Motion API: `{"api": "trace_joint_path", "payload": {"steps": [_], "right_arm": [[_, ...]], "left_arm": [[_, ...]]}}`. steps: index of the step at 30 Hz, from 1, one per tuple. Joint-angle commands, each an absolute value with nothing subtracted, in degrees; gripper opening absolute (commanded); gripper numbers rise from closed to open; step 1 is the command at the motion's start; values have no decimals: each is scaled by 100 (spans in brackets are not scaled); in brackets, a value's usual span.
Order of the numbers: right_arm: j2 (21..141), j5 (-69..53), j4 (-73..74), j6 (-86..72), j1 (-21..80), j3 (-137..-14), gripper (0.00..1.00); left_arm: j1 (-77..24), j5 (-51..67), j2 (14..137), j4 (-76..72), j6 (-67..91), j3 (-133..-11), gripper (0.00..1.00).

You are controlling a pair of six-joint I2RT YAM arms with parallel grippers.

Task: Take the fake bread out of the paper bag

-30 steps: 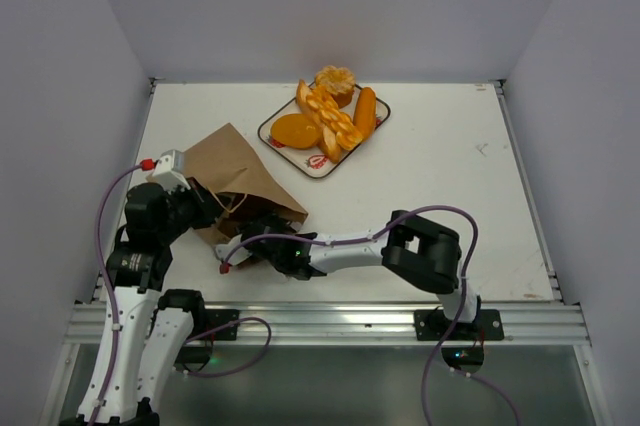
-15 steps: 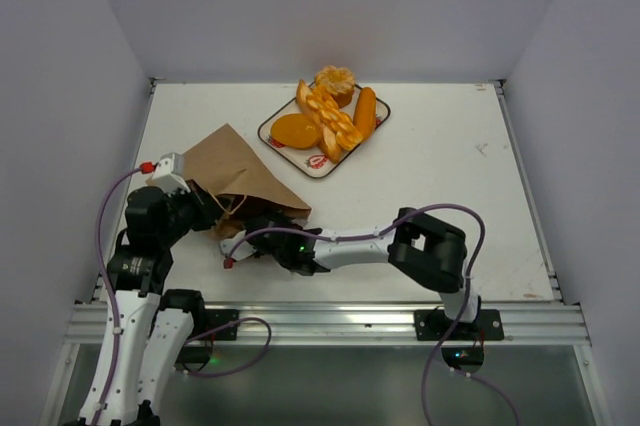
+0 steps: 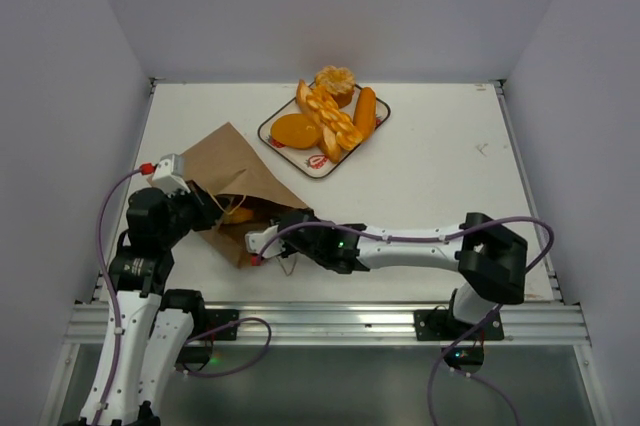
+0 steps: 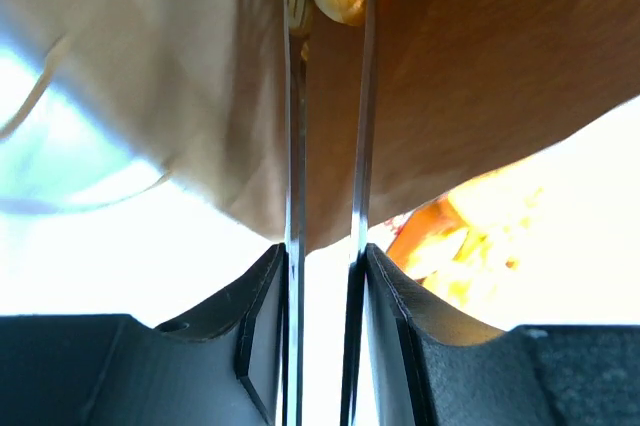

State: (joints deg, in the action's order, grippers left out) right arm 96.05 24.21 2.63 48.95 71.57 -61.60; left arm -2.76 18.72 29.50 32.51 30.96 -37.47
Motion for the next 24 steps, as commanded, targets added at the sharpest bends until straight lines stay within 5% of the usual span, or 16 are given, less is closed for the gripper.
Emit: {"api": "trace_joint_path", "payload": {"steps": [1,24], "right_arm": [[8993,2251,342,4720,7154,-5802,0],[4212,27,4069,4711,6302,-4843,0]], "left_arm": [[-308,1705,2909,3182,3120,-3832,4],[-308,1276,3665,2180,3173,-3946,5]]}}
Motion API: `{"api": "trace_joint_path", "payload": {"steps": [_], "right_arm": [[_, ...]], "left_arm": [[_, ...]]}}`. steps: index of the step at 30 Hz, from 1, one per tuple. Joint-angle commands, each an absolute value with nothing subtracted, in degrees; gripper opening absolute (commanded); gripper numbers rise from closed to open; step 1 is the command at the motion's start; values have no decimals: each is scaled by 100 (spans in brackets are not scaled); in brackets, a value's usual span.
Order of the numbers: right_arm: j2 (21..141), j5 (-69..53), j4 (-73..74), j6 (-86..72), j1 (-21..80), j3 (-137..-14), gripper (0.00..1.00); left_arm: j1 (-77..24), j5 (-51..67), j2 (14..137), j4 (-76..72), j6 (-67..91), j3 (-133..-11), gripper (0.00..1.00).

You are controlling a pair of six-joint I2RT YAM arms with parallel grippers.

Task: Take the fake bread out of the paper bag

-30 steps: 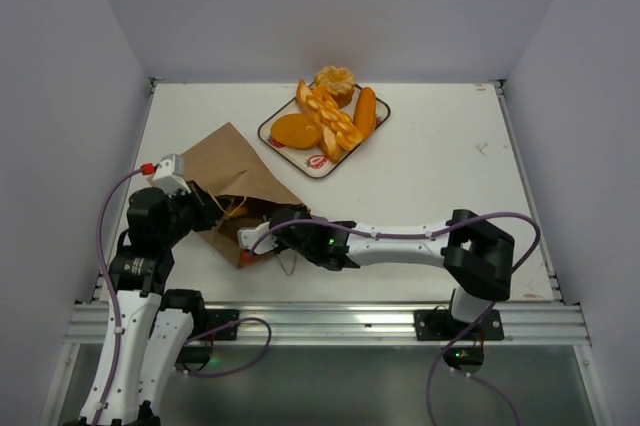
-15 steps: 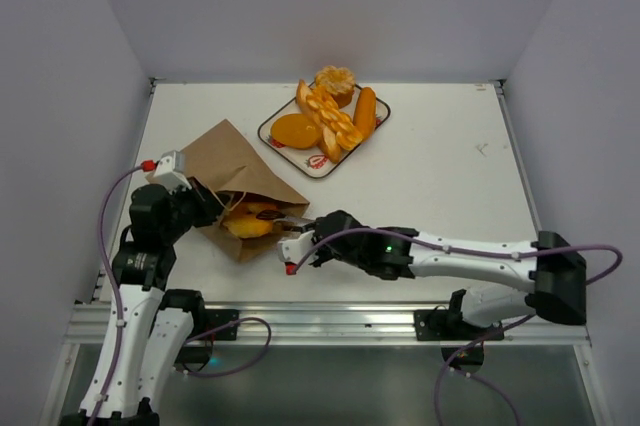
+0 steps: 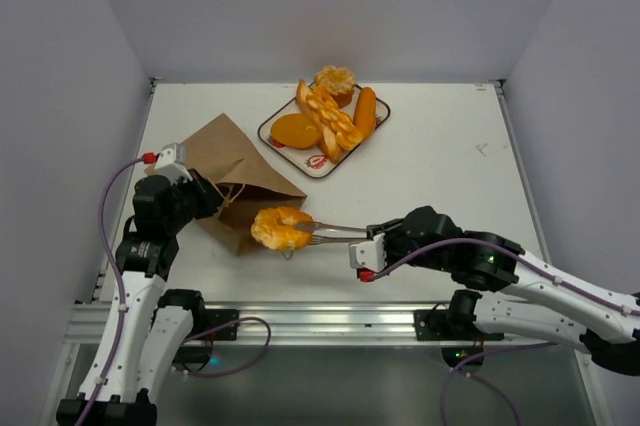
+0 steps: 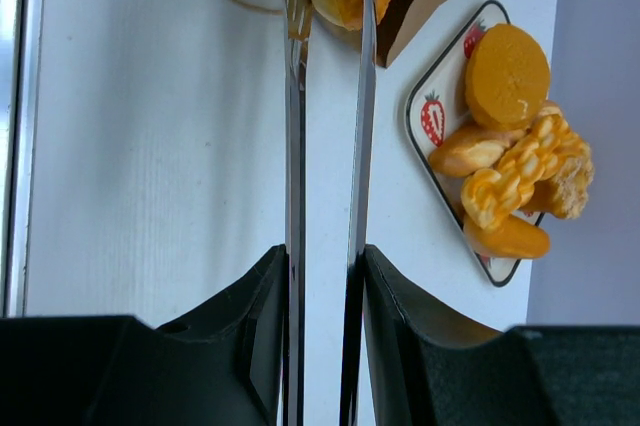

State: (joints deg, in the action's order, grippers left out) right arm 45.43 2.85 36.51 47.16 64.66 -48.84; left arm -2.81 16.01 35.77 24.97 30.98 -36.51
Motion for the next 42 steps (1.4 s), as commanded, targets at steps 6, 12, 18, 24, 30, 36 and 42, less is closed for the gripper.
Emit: {"api": "trace_joint_path", "payload": {"steps": [6,12,18,24,30,36,42], "right_arm": [[3815,-123,4438,4553,5880,-5150,0],[3621,-18,4430,4500,5485,-5405,0],[3752,429,4334,4518,5203,-5783,0],[4463,1238,3579,4447,4949,-5924,0],[5992,1881,1919,4263,4115,-6380,0],[7557,2311,583,4772,3964,-6881,0],[8717,2741,-428,5378,3964,-7084,0]], "left_arm": [[-308,1116,4007,1837,3261,-3920,4],[-308,1116,4026,1801,3208,-3911,5],[-308,1055,3824,1968,3041,-3911,4],[-299,1292,3700,1969,3015,-3902,5],[-308,1687,3586,2065,2848,-3876,5],[-308,2012,3358,2276,2672,-3657,5],[-308,2153,3112,2434,2575,-3568,5]]}}
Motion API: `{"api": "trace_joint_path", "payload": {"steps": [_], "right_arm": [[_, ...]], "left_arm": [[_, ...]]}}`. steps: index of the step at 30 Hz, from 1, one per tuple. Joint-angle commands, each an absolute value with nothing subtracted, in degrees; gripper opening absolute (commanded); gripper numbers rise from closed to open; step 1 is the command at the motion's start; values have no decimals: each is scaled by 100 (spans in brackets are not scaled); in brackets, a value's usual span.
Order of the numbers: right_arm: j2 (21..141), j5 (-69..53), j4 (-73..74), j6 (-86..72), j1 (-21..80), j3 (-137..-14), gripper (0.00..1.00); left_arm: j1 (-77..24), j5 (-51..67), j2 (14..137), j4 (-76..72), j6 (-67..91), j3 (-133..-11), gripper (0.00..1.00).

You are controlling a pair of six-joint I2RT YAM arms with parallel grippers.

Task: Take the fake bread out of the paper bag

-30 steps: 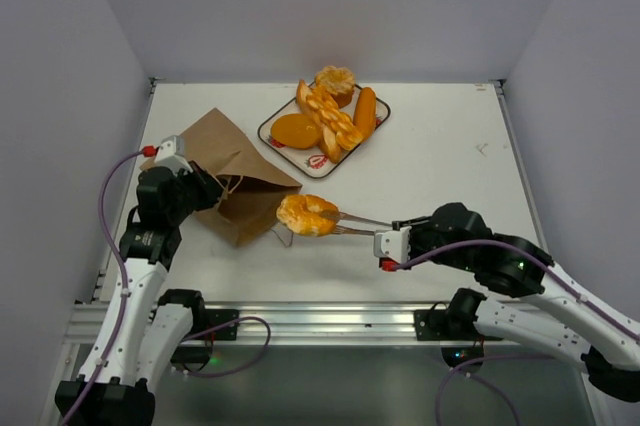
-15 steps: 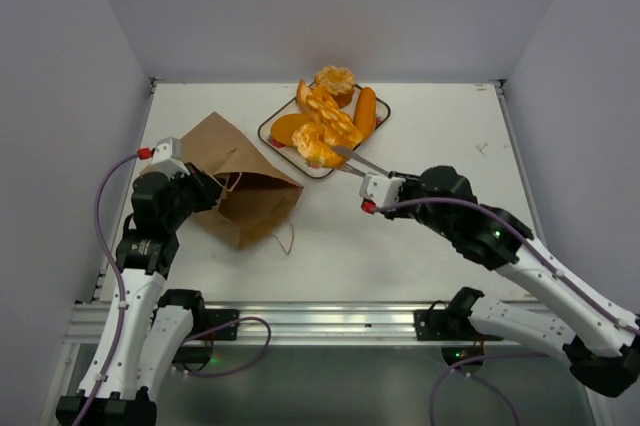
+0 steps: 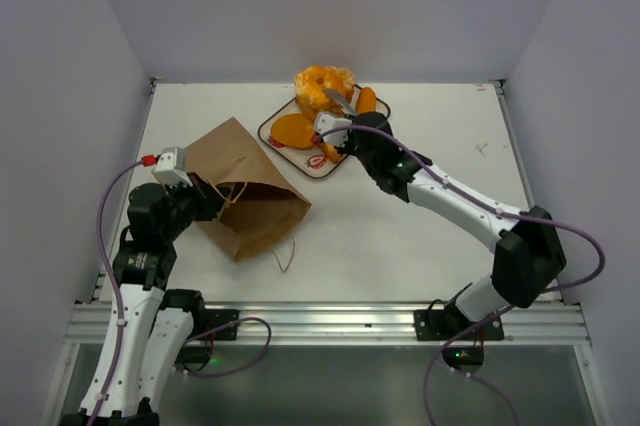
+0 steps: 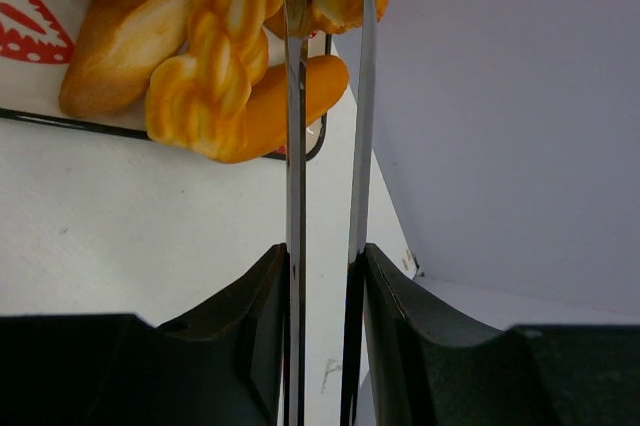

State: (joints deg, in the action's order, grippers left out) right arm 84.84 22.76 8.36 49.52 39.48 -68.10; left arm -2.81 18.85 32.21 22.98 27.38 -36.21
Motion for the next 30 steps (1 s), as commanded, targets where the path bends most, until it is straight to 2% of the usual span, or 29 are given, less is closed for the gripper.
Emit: {"api": "trace_joint_path", "payload": {"steps": [1,7,13,15,18,30], "right_arm": [[8971,2803,-535,5449,3964,-7084,0],[9474,3085,-1089,5835,3964,-6909,2],[9466,3094,-967,5906,3955,-6663,15],[9440,3076,-871,5898,3955,-6610,25],[9361,3015,-712,5828,3955,-6522,33],[9150,2848,-273,5528,3938,-6390,46]], "left_arm": [[-308,2188,3085,2452,2558,-3568,5],[-308,2092,2997,2698,2303,-3674,5],[-308,2109,2953,2716,2259,-3665,5],[-308,2162,2944,2690,2268,-3674,5],[-308,2232,2909,2646,2268,-3735,5],[-308,2391,2918,2646,2180,-3850,4]]}}
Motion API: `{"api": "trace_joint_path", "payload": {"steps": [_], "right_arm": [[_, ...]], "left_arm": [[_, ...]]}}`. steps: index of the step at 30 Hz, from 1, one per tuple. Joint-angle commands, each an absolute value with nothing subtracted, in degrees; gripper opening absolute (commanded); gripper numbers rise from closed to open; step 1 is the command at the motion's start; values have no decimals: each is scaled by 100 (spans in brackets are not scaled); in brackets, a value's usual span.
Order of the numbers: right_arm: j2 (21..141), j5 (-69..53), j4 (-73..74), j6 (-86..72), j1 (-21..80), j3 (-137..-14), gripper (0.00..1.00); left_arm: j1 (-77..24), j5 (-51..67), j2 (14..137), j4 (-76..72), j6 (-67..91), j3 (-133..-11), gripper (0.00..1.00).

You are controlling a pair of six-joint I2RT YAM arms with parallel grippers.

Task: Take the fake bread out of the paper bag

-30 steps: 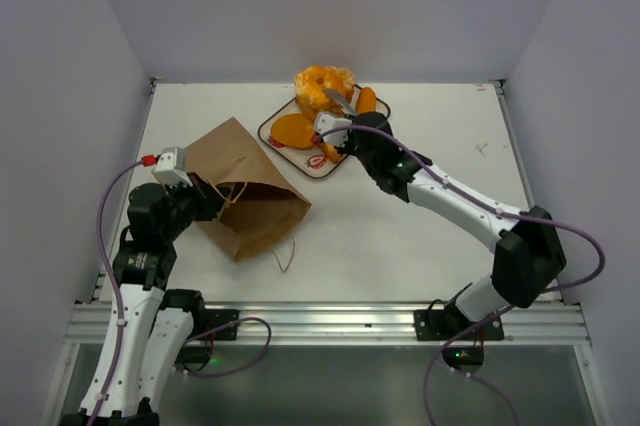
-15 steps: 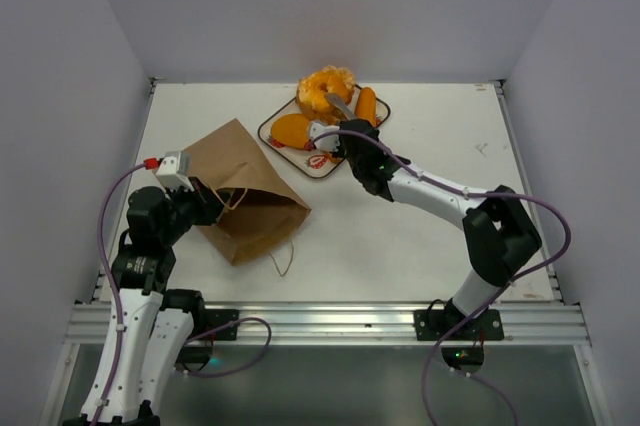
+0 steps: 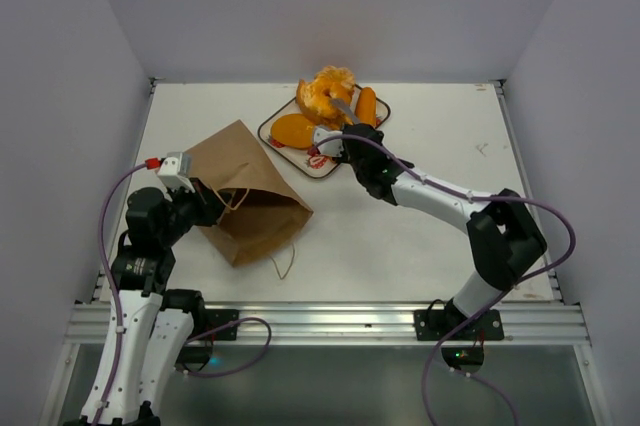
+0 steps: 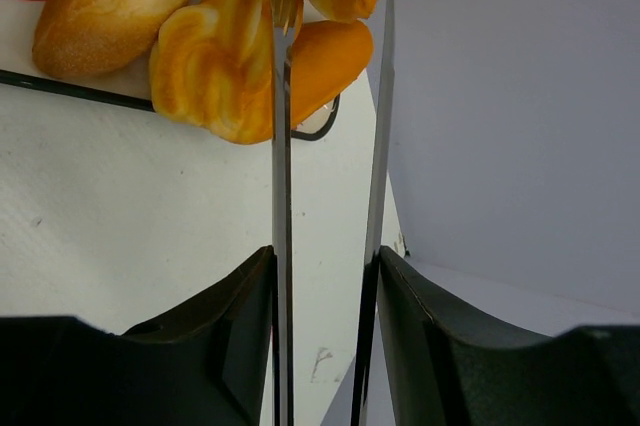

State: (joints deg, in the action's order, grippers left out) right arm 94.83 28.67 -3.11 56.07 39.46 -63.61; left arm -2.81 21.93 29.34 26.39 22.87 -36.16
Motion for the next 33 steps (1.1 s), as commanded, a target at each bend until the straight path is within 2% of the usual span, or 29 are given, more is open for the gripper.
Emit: {"api": "trace_joint_path", "payload": {"steps": [1,11,28,33], "right_arm": [[9141,2848,-246,5520,3946,-6390,47],[8939,2672,9,5317,3938,-6477,55],[7972,1995,992,4764,3955,-6337,55],[7656,1611,1449,4168,3946,-6442,55]], "left_arm": [[-308,2391,2927,2637,2188,-3850,4],[-308,2408,2874,2646,2197,-3815,4],[-308,2610,2865,2496,2303,-3753,4],[-308,3014,2953,2400,2154,-3735,4]]}}
